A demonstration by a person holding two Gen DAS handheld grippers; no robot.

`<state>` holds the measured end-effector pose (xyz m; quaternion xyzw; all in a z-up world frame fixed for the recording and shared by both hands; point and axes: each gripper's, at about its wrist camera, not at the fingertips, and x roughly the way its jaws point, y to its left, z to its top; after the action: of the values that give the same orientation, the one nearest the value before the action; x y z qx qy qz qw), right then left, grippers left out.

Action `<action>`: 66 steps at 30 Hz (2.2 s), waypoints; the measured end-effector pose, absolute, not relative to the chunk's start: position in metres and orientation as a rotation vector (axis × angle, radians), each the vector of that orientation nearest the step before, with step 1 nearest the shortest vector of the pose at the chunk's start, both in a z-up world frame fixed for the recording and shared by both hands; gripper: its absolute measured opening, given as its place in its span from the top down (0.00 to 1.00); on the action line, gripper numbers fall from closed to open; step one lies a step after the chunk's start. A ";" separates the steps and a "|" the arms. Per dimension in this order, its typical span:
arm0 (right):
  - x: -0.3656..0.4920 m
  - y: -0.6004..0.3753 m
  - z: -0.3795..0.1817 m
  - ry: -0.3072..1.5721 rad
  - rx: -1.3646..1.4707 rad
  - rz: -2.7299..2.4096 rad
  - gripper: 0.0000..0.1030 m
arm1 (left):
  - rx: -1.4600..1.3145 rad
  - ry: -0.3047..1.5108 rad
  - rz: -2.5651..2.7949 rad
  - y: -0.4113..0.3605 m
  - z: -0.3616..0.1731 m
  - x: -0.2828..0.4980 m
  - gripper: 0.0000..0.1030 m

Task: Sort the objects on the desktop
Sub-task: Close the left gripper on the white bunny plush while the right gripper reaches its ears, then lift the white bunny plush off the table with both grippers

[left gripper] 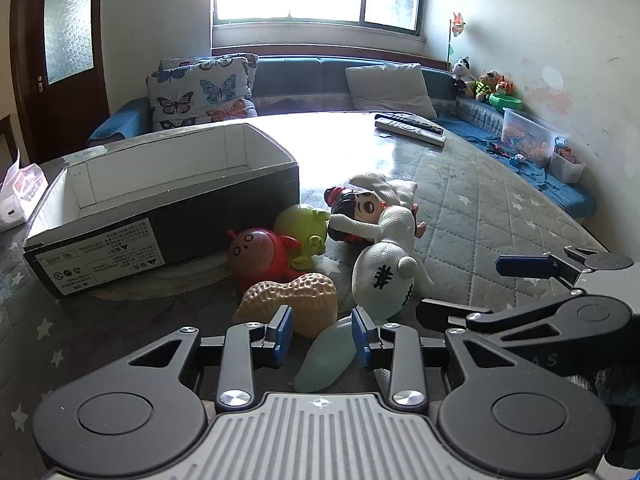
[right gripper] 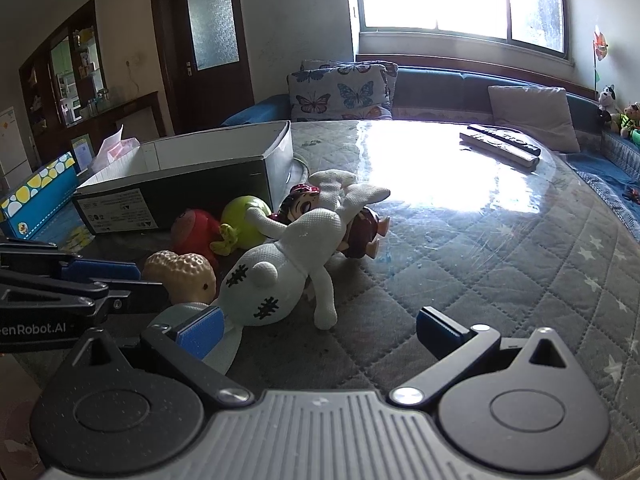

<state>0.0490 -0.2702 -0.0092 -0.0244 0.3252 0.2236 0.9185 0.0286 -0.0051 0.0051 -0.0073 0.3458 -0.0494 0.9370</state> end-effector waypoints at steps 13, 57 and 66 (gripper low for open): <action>0.059 -0.270 -0.011 0.691 -0.046 0.465 0.04 | -0.039 0.724 -0.134 0.003 0.000 0.031 0.66; 0.133 -0.266 -0.012 0.819 0.187 0.623 0.45 | -0.002 0.766 -0.261 -0.026 -0.018 0.076 0.66; 0.141 -0.273 -0.014 0.831 0.263 0.629 0.46 | 0.000 0.764 -0.295 -0.025 -0.022 0.075 0.73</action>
<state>0.1412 -0.2728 -0.0145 0.1252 0.3956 0.2997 0.8591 0.0747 -0.0245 -0.0225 0.0001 0.3714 -0.1436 0.9173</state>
